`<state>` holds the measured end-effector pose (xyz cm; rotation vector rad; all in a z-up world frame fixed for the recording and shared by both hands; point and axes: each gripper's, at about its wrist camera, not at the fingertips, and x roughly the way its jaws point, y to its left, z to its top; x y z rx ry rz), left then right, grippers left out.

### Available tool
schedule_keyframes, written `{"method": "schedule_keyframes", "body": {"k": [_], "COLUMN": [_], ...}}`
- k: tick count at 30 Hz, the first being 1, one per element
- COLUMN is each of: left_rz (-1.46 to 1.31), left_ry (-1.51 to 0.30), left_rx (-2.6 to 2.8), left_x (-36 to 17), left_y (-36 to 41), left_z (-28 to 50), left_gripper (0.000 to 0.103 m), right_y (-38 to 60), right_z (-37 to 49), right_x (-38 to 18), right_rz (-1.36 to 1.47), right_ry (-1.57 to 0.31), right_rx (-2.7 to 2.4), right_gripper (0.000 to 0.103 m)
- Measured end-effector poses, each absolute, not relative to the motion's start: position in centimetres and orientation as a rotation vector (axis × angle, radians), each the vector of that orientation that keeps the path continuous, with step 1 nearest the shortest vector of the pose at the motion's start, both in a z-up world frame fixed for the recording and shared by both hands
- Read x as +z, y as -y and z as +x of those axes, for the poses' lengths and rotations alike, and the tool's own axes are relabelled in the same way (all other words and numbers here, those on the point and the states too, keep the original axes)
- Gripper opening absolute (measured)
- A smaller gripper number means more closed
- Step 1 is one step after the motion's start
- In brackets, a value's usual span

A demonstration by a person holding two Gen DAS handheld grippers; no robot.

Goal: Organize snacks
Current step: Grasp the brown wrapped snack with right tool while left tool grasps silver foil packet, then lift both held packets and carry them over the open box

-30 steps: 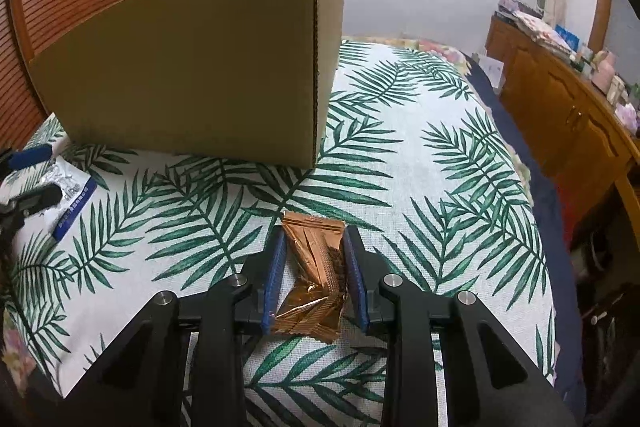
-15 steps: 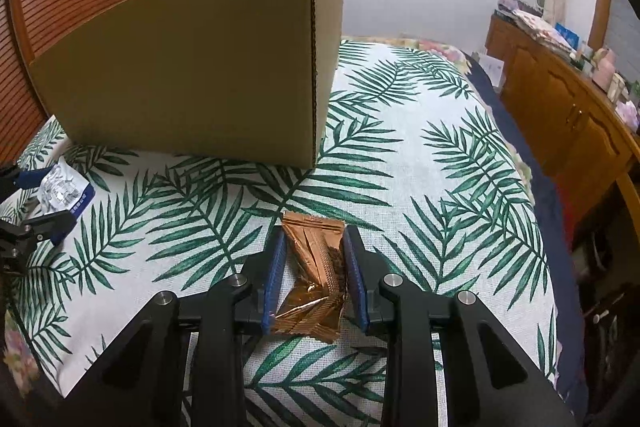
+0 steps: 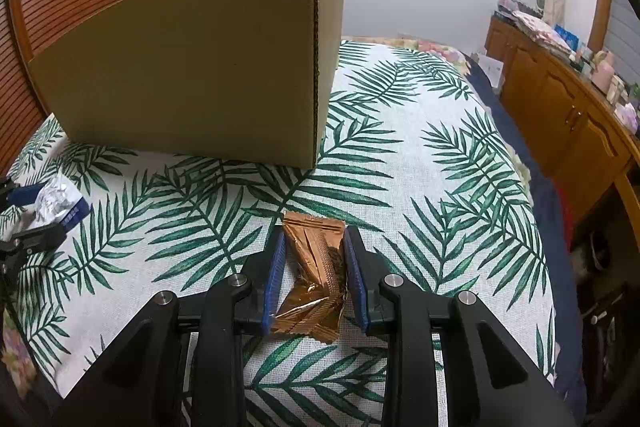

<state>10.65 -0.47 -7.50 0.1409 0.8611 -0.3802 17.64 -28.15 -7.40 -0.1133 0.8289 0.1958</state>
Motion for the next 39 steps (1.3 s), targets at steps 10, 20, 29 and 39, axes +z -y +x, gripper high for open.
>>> {"method": "schedule_keyframes", "body": {"k": [10, 20, 29, 39], "left_rz": [0.058, 0.019, -0.003, 0.02], "left_ry": [-0.779, -0.725, -0.67, -0.607], "left_rx": [-0.38, -0.373, -0.364, -0.355], "left_x": [-5.6, -4.1, -1.8, 2.0], "left_y": [-0.6, -1.5, -1.9, -2.2], "left_z": [8.9, 8.6, 9.3, 9.7], "left_gripper": [0.064, 0.064, 0.065, 0.065], "right_y": [28.5, 29.3, 28.8, 26.7], "right_z": [17.1, 15.2, 13.3, 11.1], "right_x": [-7.4, -6.3, -2.6, 1.8], "right_rz": [-0.106, -0.058, -0.06, -0.121], "right_ry": [-0.839, -0.801, -0.706, -0.623], "right_rx": [0.209, 0.256, 0.285, 0.329], "right_gripper": [0.027, 0.019, 0.019, 0.02]}}
